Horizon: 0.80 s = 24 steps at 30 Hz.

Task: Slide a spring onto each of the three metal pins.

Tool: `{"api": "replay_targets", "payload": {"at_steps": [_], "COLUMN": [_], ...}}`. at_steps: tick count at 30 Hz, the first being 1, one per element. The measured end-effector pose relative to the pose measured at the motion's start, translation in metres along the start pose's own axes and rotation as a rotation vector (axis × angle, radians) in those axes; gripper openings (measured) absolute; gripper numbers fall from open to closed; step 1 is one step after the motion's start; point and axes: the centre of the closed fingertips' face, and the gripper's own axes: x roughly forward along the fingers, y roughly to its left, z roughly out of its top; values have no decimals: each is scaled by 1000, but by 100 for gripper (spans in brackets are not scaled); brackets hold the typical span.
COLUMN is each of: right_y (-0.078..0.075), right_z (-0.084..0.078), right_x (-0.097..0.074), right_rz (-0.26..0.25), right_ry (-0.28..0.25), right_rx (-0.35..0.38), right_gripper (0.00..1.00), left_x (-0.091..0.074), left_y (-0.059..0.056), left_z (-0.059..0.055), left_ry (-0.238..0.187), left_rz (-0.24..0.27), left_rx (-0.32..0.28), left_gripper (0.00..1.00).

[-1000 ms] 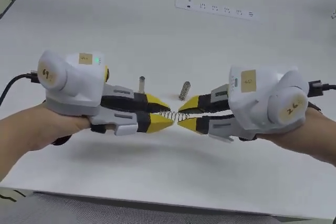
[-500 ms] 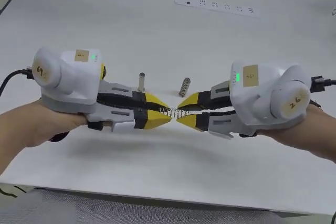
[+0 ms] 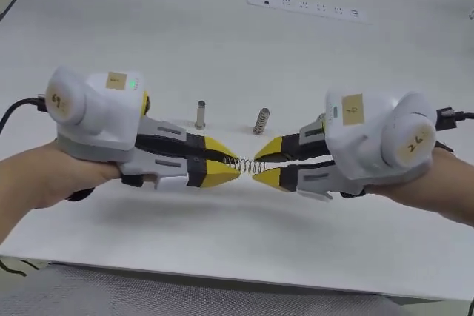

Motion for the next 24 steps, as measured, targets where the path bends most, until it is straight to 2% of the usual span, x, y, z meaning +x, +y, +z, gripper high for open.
{"api": "replay_targets", "payload": {"at_steps": [3,8,12,16,21,24], "right_y": [0,-1,2,4,0,-4], "right_z": [-4,2,2,4,14,26], "right_x": [-2,-3,-3,-6,-13,-18], "right_rz": [-2,-3,16,16,4,4], "right_ry": [-1,-35,-29,-45,-59,-93], "right_rx": [16,30,25,24,7,3], "right_gripper": [9,10,8,7,7,7], "left_x": [-1,-1,-1,-1,-2,0], "left_y": [0,-3,-4,-4,-3,-5], "left_z": [1,0,0,-2,-2,-5], "left_ry": [0,6,9,16,12,26], "left_rz": [-3,-16,-19,-19,-9,-10], "left_rx": [-3,-6,-3,-10,-1,12], "left_gripper": [2,2,2,2,2,2]}}
